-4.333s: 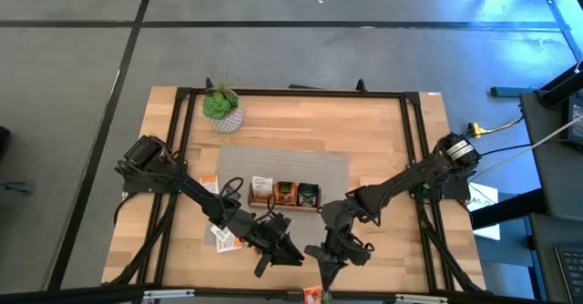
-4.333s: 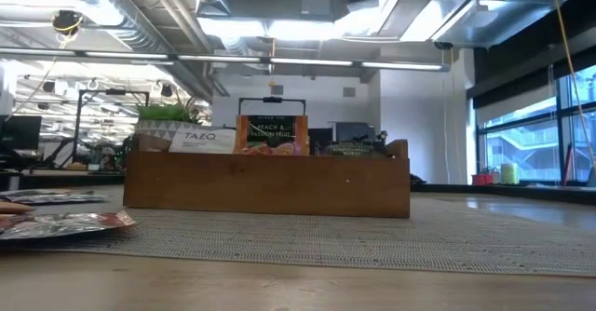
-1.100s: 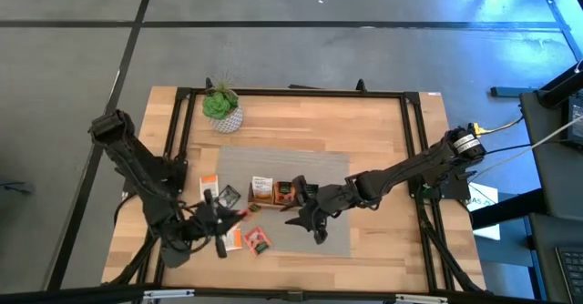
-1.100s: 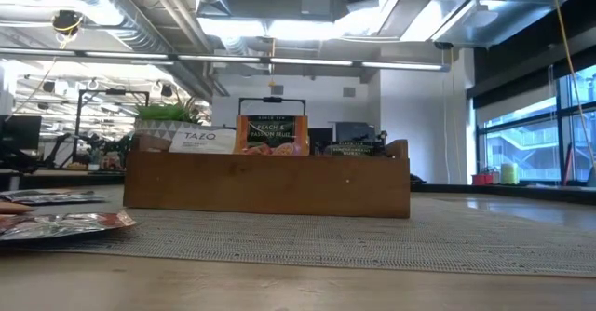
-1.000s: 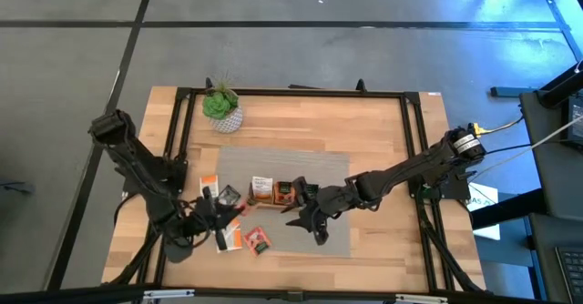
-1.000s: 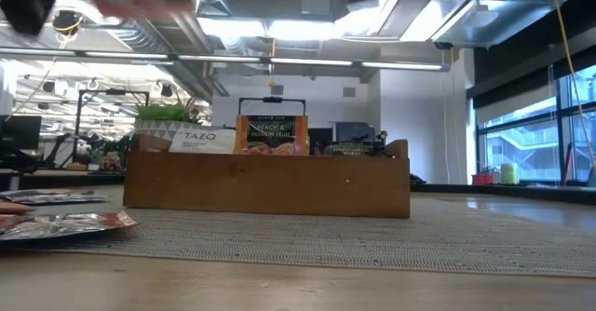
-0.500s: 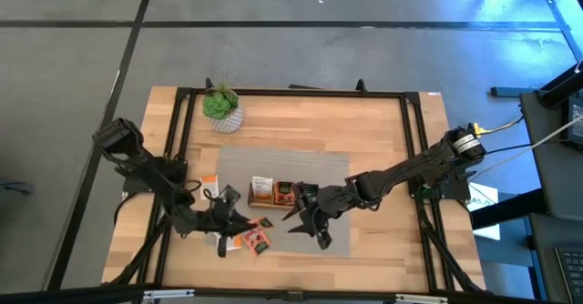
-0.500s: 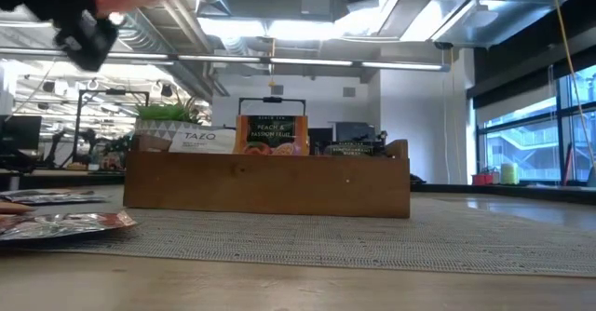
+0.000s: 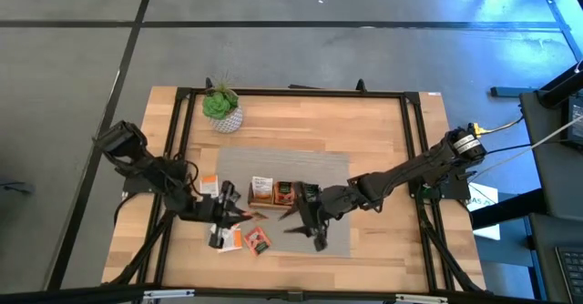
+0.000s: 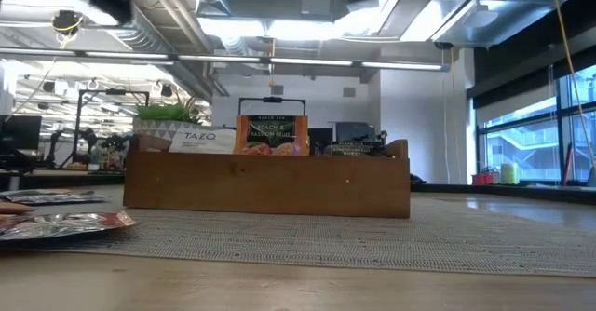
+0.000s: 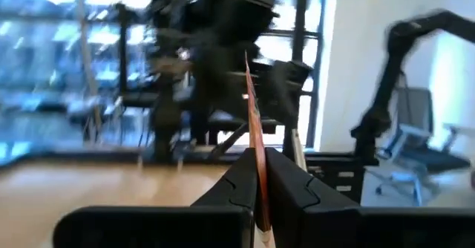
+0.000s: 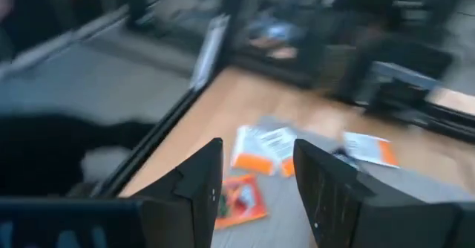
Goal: Pick & Place Tea
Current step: Put the orange tea bag into the middle section of the wooden organizer
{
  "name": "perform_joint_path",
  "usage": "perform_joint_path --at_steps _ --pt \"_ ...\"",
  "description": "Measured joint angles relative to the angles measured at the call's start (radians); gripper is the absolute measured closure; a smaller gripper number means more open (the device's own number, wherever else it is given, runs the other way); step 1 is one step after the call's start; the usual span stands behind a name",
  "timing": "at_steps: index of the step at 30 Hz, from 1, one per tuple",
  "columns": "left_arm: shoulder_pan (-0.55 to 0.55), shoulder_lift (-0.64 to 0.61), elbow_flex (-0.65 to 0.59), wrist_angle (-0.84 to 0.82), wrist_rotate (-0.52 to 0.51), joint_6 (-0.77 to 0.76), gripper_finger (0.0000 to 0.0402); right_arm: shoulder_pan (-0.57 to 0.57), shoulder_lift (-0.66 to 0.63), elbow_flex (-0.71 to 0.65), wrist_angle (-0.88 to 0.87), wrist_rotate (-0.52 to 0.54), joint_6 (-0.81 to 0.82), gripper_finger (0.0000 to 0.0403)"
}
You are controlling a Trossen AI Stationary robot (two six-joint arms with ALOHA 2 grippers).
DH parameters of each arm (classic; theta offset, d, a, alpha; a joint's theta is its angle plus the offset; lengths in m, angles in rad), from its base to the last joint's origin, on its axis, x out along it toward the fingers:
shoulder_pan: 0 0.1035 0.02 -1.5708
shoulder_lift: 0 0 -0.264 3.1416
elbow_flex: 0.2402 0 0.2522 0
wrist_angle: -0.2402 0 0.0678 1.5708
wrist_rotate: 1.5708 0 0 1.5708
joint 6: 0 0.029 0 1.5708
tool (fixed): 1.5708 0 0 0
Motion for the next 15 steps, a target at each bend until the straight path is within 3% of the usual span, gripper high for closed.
perform_joint_path --at_steps 5,15 --pt "0.050 0.000 0.036 -0.010 0.111 0.042 0.0389 -0.002 0.000 0.000 0.060 0.172 0.036 0.0235" --pt "0.085 0.000 0.036 -0.039 0.118 0.025 0.0389 -0.010 0.007 0.000 0.099 0.107 0.110 0.0235"
